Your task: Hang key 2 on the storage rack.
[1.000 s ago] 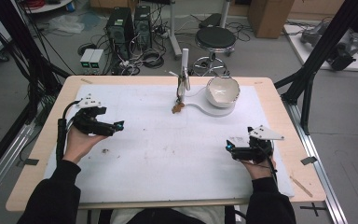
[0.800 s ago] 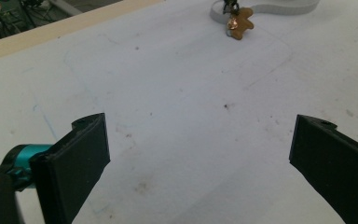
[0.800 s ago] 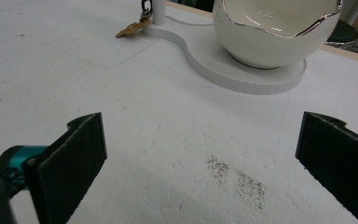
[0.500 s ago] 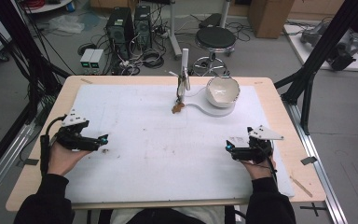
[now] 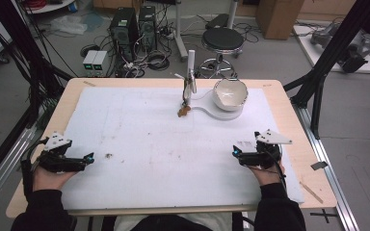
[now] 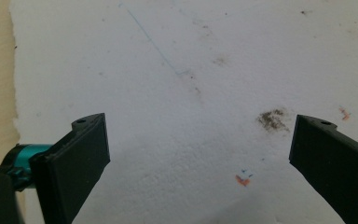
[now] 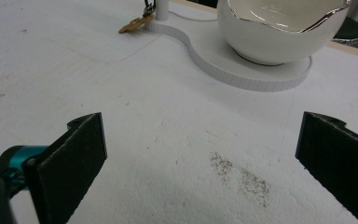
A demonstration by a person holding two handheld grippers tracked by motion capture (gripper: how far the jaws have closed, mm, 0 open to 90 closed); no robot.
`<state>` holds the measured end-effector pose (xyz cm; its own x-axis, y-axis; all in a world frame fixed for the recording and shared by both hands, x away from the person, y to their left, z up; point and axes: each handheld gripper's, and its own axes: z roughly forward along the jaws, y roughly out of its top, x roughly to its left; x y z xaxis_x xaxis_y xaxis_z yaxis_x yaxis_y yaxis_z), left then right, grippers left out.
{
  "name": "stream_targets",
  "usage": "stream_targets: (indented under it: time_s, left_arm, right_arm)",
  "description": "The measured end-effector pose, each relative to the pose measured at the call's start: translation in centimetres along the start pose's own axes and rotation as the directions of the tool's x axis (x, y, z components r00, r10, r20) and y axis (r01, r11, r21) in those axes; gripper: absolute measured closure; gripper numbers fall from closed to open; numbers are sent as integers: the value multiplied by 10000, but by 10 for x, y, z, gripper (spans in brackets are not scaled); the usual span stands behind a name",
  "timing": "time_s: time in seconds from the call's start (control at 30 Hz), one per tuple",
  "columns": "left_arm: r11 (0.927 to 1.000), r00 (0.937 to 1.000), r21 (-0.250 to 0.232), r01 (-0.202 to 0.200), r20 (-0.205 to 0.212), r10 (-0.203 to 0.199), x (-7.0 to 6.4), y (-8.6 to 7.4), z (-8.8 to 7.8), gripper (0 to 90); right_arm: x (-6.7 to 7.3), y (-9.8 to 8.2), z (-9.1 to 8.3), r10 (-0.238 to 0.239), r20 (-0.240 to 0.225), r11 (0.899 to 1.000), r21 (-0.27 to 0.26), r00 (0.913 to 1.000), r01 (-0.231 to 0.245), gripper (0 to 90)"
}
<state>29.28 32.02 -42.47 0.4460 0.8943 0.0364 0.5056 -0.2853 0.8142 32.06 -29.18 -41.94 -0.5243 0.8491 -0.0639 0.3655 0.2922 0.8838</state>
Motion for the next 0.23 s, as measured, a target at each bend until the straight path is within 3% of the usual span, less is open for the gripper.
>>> stream_targets:
  time_s: [0.13, 0.23]
  left_arm:
    - [9997, 9999, -197, 120, 29, -120, 0, 0, -3, 53]
    - [9996, 10000, -272, -2, 56, 3, -3, 2, -2, 53]
  right_arm:
    - [2, -1, 1, -124, -79, 9999, 100, 9999, 125, 8]
    - [3, -1, 2, -152, -142, 9997, 180, 9998, 154, 8]
